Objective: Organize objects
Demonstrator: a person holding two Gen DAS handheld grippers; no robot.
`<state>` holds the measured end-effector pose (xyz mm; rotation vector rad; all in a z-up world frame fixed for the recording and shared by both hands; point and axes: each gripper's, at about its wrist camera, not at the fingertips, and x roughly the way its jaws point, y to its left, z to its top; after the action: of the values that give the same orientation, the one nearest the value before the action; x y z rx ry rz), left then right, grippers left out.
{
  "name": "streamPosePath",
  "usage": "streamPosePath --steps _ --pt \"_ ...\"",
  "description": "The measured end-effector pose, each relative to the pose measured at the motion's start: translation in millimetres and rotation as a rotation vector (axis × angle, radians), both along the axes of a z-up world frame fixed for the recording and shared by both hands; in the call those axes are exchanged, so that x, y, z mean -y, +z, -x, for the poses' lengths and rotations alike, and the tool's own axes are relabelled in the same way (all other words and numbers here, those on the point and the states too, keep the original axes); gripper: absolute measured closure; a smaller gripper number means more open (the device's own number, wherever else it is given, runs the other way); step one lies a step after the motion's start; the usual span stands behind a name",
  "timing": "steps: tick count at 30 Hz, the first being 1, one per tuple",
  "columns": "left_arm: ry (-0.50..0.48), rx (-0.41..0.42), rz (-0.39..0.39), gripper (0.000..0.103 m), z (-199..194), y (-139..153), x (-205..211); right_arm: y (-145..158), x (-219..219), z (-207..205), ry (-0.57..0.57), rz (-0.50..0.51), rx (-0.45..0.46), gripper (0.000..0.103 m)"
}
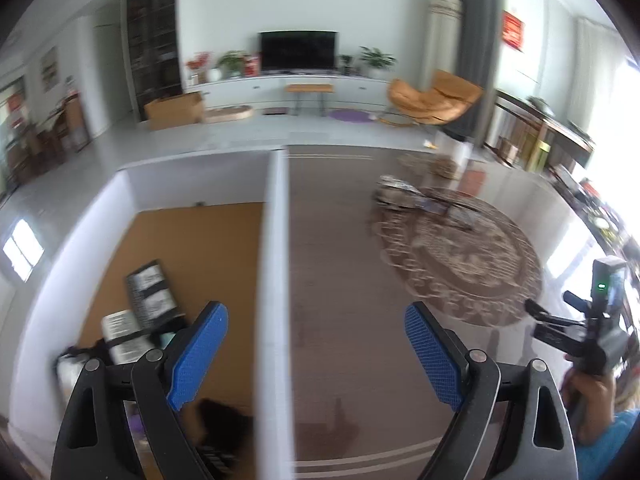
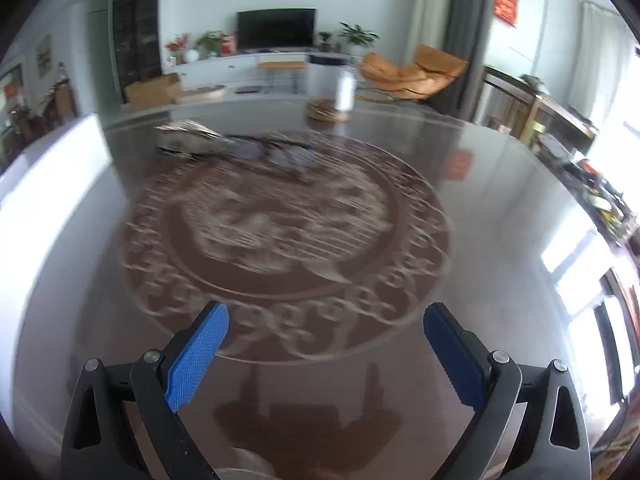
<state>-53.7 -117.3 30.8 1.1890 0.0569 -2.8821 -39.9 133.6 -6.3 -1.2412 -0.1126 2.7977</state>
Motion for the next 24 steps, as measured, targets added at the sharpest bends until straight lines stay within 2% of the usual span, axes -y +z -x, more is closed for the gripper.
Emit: streamPosePath --steps 2,4,6,9,10,14,18,19,24 --pt "-0.052 0.015 0.005 0.012 4 0 -27 -12 -18 -4 -0.049 -0.013 -0.008 0.005" --pt "-0.104 0.040 -0.011 0.012 13 -4 -53 -23 -29 3 -0.083 0.018 0.026 0.005" --pt "-0.135 0.063 -0.041 0.012 25 -9 -68 -26 -30 5 -0.076 0.024 0.033 0.005" --pt "-0.151 0.114 -0.096 0.012 43 -20 -80 -33 -19 12 -0.042 -0.021 0.081 0.005" --pt "-0.149 0.133 -0.108 0.012 48 -26 -81 -34 -14 15 -0.036 -0.038 0.070 0.003" --pt "-0.121 0.176 -0.129 0.012 72 -48 -78 -38 -8 20 -0.014 -0.043 0.080 0.000" --pt "-0.072 0.197 -0.122 0.012 120 -64 -74 -43 -24 24 -0.021 0.067 0.114 0.000" --pt "-0.055 0.196 -0.134 0.012 131 -66 -72 -44 -27 25 -0.024 0.095 0.122 0.000" --pt "0.059 0.134 -0.210 0.012 201 -61 -79 -44 -26 22 -0.038 0.089 0.120 0.000"
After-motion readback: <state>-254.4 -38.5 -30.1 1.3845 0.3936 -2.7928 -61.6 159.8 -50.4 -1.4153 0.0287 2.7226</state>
